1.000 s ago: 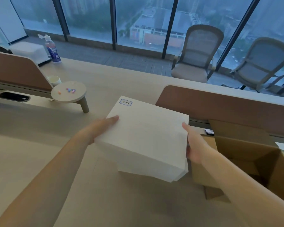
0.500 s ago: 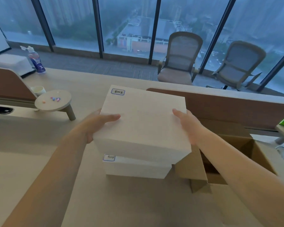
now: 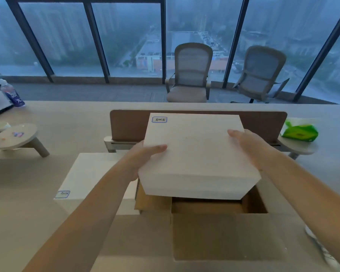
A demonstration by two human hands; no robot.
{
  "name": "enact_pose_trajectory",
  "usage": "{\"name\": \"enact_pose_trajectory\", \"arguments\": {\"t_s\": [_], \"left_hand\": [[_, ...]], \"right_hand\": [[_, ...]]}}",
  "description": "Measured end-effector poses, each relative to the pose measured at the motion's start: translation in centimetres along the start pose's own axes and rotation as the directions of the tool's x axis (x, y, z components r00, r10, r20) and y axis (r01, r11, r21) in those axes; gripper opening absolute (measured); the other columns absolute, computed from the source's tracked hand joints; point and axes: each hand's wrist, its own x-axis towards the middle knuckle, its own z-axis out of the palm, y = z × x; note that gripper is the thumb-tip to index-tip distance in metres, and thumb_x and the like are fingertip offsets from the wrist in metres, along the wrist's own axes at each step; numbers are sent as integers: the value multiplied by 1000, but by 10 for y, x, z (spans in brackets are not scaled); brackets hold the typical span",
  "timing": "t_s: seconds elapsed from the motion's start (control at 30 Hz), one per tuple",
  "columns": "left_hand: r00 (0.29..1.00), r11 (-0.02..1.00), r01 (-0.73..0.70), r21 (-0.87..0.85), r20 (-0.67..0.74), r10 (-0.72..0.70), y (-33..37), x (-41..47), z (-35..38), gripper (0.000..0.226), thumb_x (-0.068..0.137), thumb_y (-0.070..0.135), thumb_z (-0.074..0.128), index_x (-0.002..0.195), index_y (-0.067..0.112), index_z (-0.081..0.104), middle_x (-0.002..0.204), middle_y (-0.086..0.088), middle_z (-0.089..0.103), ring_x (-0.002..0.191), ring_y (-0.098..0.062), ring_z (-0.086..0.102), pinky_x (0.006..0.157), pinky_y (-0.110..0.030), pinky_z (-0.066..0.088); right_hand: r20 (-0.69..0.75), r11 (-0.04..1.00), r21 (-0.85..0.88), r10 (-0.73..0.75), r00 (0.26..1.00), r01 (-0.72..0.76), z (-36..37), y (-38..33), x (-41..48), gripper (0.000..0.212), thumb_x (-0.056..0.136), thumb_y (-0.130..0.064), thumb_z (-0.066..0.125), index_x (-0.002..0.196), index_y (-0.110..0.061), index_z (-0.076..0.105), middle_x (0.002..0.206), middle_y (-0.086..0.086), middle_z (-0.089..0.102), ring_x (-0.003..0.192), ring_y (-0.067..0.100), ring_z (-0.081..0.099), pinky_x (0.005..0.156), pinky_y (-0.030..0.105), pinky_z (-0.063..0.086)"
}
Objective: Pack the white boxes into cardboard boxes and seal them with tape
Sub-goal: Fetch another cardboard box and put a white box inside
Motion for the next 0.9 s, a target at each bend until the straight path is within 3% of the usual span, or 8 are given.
{"name": "enact_pose_trajectory", "arguments": {"t_s": [0.1,0.23,0.37,0.5,0.6,0.67,0.8,0.9], "left_hand": [[998,998,62,-3,5,-62,-19,9,49,26,91,21,71,117,21,66,109,-6,76,98,-27,74,88,-44,58],[987,988,150,-38,-48,-152,-45,21,82,32,90,27,73,120,21,64,109,-6,76,99,-28,74,91,-46,57],[979,984,180,-8,-91,-180,-64,33,89,35,89,29,74,121,19,64,109,-5,76,98,-28,74,90,-47,57],[973,980,193,55,-140,-183,-87,45,85,44,86,33,77,126,21,62,109,-2,76,94,-24,75,77,-39,60],[967,975,188,119,-198,-163,-106,52,83,40,87,33,77,122,19,63,107,0,76,86,-17,76,65,-28,59],[955,963,189,192,-265,-135,-119,58,83,44,85,37,78,121,17,61,110,2,73,89,-16,73,69,-28,57],[927,910,191,368,-371,-45,-142,65,86,58,84,45,76,128,20,46,116,6,64,102,-16,64,87,-37,55],[926,859,163,485,-375,37,-154,61,90,56,87,50,69,131,25,45,119,10,64,109,-18,63,90,-36,50]], "right_hand": [[24,1000,29,2,1000,-3,-42,24,16,36,93,-41,62,123,-23,51,105,1,65,91,24,66,66,35,52],[57,1000,12,23,998,-24,-71,51,41,35,90,-45,63,119,-25,59,111,0,67,96,25,68,87,42,55],[109,998,-3,68,992,-68,-76,73,59,47,84,-54,63,123,-28,57,111,-1,67,98,26,68,87,43,55],[92,999,-17,51,994,-49,-70,88,66,19,96,-43,56,109,-29,56,103,-3,64,91,20,63,73,34,49],[52,998,-50,28,998,-26,-61,102,67,20,98,-42,53,114,-29,51,101,-6,59,86,14,59,68,32,45],[21,999,-47,18,1000,-17,-56,114,71,21,99,-39,52,115,-26,52,95,-10,59,83,12,59,65,31,45],[-33,983,-181,-38,999,32,-45,149,78,38,95,-48,51,124,-24,55,112,-2,65,98,20,62,90,46,52],[-50,945,-316,-103,993,82,-38,162,76,56,92,-52,52,138,-22,44,121,-7,59,107,19,58,90,40,48]]}}
